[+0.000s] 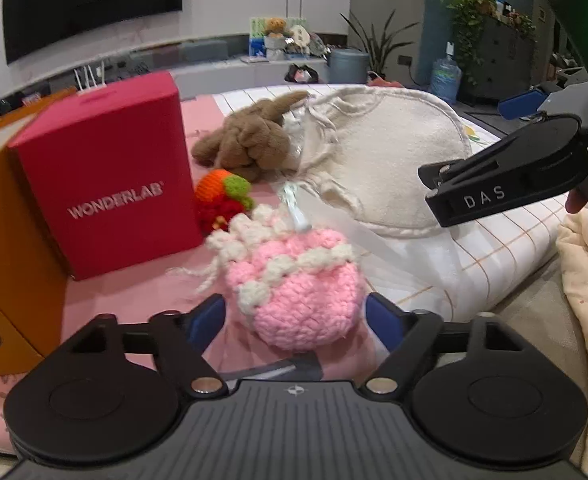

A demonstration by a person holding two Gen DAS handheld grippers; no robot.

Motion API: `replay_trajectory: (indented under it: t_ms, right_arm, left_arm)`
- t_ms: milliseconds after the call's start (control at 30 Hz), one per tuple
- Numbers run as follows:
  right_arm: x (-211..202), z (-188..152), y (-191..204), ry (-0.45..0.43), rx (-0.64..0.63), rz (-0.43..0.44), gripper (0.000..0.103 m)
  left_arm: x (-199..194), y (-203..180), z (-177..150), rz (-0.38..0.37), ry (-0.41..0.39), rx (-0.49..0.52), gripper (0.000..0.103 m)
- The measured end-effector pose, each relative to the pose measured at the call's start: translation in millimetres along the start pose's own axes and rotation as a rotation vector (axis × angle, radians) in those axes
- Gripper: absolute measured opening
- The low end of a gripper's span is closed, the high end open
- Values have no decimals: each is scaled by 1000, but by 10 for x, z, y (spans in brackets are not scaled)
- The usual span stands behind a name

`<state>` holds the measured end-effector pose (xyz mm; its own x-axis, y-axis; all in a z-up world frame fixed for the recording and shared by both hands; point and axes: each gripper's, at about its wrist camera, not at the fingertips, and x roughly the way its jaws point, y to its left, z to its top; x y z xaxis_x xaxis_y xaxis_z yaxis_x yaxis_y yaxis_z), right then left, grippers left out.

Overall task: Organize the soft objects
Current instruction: 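Grasp the pink crochet pouch with left gripper while right gripper grasps the white cloth bag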

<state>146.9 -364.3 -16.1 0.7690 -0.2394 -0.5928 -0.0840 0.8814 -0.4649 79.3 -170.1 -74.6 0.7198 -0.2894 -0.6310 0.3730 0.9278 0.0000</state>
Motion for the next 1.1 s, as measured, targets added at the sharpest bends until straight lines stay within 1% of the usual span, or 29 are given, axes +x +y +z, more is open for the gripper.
replay_trajectory:
  t_ms: [67, 133, 233, 300, 333, 367, 400, 433, 500, 567, 600, 633, 667, 700, 733, 767, 833, 900, 1000, 1100]
  right_arm:
    - [-17, 8, 12, -3, -5, 0, 100]
    - [-25, 14, 11, -5, -5, 2, 100]
    - [-16, 7, -5, -6, -4, 2, 100]
    - [-4, 6, -31, -17, 1, 6, 100]
    - [4, 9, -46, -28, 6, 7, 100]
    - [-1, 10, -81, -48, 18, 15, 100]
    - [-2, 15, -117, -68, 34, 28, 97]
    - [-3, 22, -155, -86, 58, 44, 91]
    - [0, 39, -223, -104, 110, 90, 85]
    - [6, 57, -226, -111, 121, 123, 84]
    - [12, 65, -207, -118, 106, 124, 78]
    - [19, 68, -187, -122, 90, 118, 68]
    - [33, 72, -167, -116, 78, 113, 63]
    - [56, 73, -156, -100, 76, 115, 54]
    - [86, 63, -149, -81, 78, 119, 47]
    - [103, 56, -142, -71, 80, 119, 43]
    - [127, 34, -143, -60, 74, 128, 22]
    - [126, 38, -156, -45, 77, 147, 11]
    - [28, 72, -184, -64, 99, 230, 10]
    - [-123, 110, -137, -95, 71, 302, 11]
  left_arm:
    - [29, -56, 27, 29, -9, 16, 96]
    - [98, -103, 75, 39, 3, 13, 96]
    - [227, -150, 149, 91, 42, -31, 100]
    - [317, -178, 163, 123, 70, -53, 100]
    - [346, -185, 149, 132, 76, -57, 100]
    - [347, -185, 125, 136, 64, -63, 100]
    - [327, -184, 98, 140, 52, -61, 99]
    - [325, -184, 80, 143, 43, -51, 96]
    - [292, -183, 38, 142, 19, -30, 93]
    - [258, -182, -8, 146, 3, -11, 92]
    - [243, -190, -20, 151, -3, -6, 92]
    - [229, -174, -39, 155, -8, -10, 91]
    - [222, -167, -45, 153, -8, -18, 90]
    - [217, -147, -47, 146, -5, -29, 88]
    - [217, -150, -31, 143, 0, -37, 87]
    - [220, -144, -17, 141, 2, -43, 86]
    - [205, -127, -11, 145, -3, -46, 81]
    - [182, -121, -9, 157, -10, -42, 78]
    - [153, -102, -16, 172, -10, -42, 77]
    - [146, -84, -29, 183, -2, -45, 77]
